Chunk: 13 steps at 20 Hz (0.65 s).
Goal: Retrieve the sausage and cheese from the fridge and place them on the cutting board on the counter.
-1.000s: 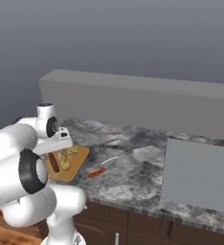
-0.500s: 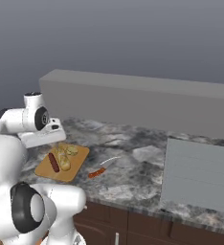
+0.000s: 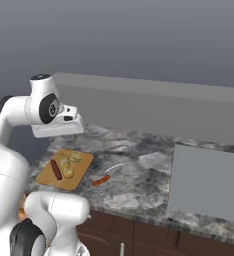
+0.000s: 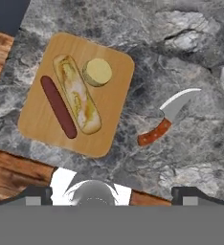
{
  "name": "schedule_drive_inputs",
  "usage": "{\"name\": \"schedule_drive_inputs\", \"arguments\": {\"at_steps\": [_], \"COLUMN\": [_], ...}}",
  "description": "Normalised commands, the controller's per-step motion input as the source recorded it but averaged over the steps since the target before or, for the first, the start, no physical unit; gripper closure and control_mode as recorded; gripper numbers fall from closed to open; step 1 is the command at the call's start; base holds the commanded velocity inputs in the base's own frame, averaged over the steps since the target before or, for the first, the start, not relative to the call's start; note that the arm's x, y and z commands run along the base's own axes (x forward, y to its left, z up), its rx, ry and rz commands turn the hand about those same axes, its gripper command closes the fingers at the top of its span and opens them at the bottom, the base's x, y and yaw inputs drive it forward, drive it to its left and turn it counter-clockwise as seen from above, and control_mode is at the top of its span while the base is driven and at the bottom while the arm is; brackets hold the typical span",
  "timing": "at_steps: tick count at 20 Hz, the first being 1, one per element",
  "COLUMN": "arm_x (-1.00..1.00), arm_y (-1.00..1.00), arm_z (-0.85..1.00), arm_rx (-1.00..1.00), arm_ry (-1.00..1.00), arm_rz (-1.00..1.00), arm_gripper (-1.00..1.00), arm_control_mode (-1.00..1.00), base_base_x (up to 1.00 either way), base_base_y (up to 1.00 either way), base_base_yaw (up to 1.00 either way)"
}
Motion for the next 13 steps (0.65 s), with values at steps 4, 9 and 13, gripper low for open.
{"name": "schedule_drive_inputs", "arguments": {"at_steps": [4, 9, 13], "arm_x": [-0.13, -0.37, -0.56], "arm_y": [-0.81, -0.68, -0.54], "arm_z": [1.0, 0.96, 0.86], "arm_rx": [0.04, 0.07, 0.08], "arm_ry": [-0.22, -0.4, -0.54], "arm_rz": [-0.33, -0.25, -0.14], "arm_gripper": [-1.0, -1.0, -1.0], "arm_control_mode": [-1.0, -1.0, -1.0], "base_base_x": [0.0, 0.0, 0.0], "base_base_y": [0.0, 0.0, 0.0], "base_base_yaw": [0.0, 0.0, 0.0]}}
